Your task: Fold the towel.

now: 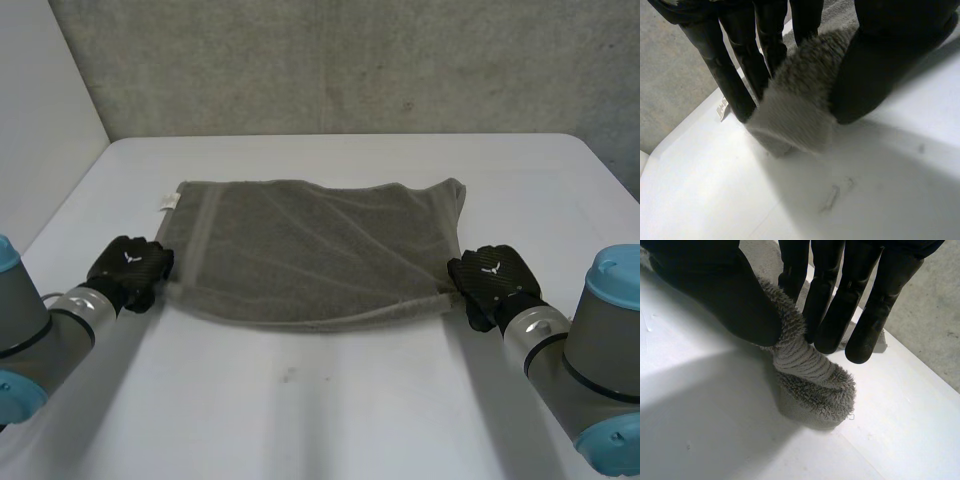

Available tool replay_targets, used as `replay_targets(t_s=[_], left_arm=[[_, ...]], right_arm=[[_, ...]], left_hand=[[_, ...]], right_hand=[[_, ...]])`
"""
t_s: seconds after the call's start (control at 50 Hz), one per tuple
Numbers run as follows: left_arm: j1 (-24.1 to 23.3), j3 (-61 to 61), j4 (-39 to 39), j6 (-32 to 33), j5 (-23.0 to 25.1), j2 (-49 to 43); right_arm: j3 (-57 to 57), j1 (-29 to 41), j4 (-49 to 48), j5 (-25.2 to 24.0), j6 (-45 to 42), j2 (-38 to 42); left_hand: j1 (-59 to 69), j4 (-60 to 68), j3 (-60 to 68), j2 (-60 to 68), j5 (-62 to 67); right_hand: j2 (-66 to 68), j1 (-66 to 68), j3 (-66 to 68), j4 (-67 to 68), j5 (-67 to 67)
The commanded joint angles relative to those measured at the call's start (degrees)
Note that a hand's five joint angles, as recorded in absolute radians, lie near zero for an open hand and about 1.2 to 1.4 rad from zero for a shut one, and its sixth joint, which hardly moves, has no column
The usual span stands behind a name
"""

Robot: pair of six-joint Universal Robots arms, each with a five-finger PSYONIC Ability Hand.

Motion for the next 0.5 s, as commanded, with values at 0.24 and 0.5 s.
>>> replay_targets(t_s=[0.24,0.5], left_arm=[[0.24,-6.65,0.25,-0.06,-2.34,8.73],[0.15,-7.18,0.16,0.73,-2.69,8.64]], right_arm=[[-0.62,-0.44,2.46,0.45,1.75,-0.88],[-10.28,-6.06,30.32,-4.55,3.42,-4.39]], left_hand=[[21.33,21.94,21.55,21.49,21.98],[21.33,21.94,21.55,21.49,21.98]], right_hand=[[-0.75,12.03,-1.06,-1.66,-0.23],[-32.54,-19.76,-32.85,-33.45,-32.02]])
